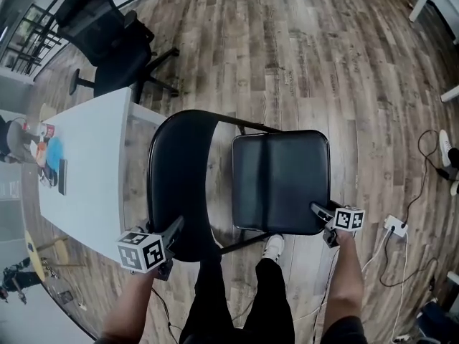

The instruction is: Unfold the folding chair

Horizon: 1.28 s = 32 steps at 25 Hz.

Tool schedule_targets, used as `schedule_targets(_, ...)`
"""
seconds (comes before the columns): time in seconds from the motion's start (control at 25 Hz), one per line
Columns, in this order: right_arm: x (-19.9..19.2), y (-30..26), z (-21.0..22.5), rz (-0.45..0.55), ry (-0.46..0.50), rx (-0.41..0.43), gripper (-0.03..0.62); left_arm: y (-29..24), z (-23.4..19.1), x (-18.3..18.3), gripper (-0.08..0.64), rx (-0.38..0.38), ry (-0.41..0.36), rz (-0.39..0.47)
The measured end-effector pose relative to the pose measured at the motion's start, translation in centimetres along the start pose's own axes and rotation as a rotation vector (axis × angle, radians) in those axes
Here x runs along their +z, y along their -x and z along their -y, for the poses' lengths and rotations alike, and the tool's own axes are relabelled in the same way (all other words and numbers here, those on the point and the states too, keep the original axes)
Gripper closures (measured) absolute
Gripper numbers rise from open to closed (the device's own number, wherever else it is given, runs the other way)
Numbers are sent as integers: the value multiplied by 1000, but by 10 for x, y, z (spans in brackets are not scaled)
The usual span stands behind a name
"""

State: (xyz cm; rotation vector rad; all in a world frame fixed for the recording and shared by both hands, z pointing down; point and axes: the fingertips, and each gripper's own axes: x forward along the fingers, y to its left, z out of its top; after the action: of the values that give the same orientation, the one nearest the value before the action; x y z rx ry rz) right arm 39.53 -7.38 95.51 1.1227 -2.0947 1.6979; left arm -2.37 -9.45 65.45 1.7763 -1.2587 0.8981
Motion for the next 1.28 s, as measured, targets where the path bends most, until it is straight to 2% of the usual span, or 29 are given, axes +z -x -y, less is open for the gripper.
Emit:
schedule_targets(0.32, -7, -12, 64, -9, -24, 15, 218, -36, 26, -5, 376, -16, -11, 19)
schedule_targets(0.6, -7, -9, 90, -11, -35, 26, 209, -49, 60, -2, 377, -28, -41, 44)
schedule_targets(0.8, -13, -11, 105, 31, -47, 96, 199, -53, 67, -2, 377, -38, -40, 74)
schedule_targets(0.88, -4, -3, 109, 48, -17, 75, 199, -54, 69, 3, 377, -65, -30, 100)
schedule_targets(0.96, 6, 13, 113, 87, 26, 18, 199, -50, 73, 8, 368, -79, -23, 150)
schedule_targets(1.04, 15, 37, 106, 172, 63, -49, 200, -34, 68, 14, 366, -46, -40, 226)
schedule_targets(1.12, 27, 65, 78, 266, 103, -85, 201, -10, 60, 19, 345, -8, -57, 296)
schedule_targets(1.28, 47, 117, -29, 416, 271, -89, 201, 46, 49, 26, 345, 22, -37, 440)
